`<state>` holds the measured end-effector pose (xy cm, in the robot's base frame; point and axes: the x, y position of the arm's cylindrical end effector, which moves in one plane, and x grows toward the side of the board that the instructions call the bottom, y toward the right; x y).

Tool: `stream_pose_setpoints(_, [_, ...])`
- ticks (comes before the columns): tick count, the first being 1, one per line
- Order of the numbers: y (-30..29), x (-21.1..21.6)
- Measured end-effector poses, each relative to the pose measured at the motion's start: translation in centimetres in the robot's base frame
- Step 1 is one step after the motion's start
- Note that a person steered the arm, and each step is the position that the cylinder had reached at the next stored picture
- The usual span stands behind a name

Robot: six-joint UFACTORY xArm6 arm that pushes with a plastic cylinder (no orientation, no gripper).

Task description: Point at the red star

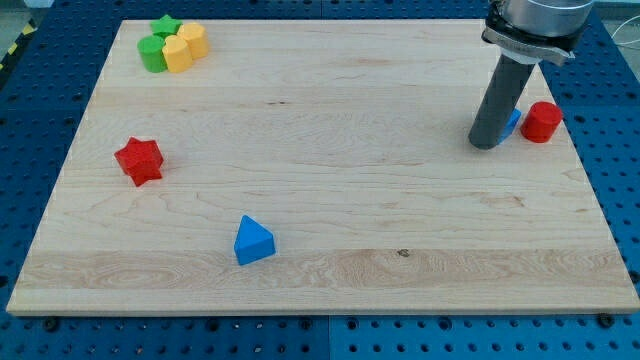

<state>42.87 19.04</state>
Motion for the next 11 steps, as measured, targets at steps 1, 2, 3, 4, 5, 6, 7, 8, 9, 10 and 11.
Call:
stream_pose_setpoints(1, [1.2,0.0])
stream_pose_setpoints(2, [1.5,0.0])
stream_pose_setpoints(3, [-1.5,0.6])
stream_pose_setpoints(4, [-7.9,2.3])
stream_pose_setpoints(5, [-13.5,1.7])
stream_pose_setpoints(6, [-17.9,-1.7])
stream_pose_setpoints(7, [-23.9,-2.5])
stream_pose_setpoints(8, [-31.6,-2.5])
stream_pose_setpoints(9, [-38.6,-2.5])
stream_pose_setpoints(10, [-43.6,-1.7])
stream_pose_setpoints(11, [-44.9,1.4])
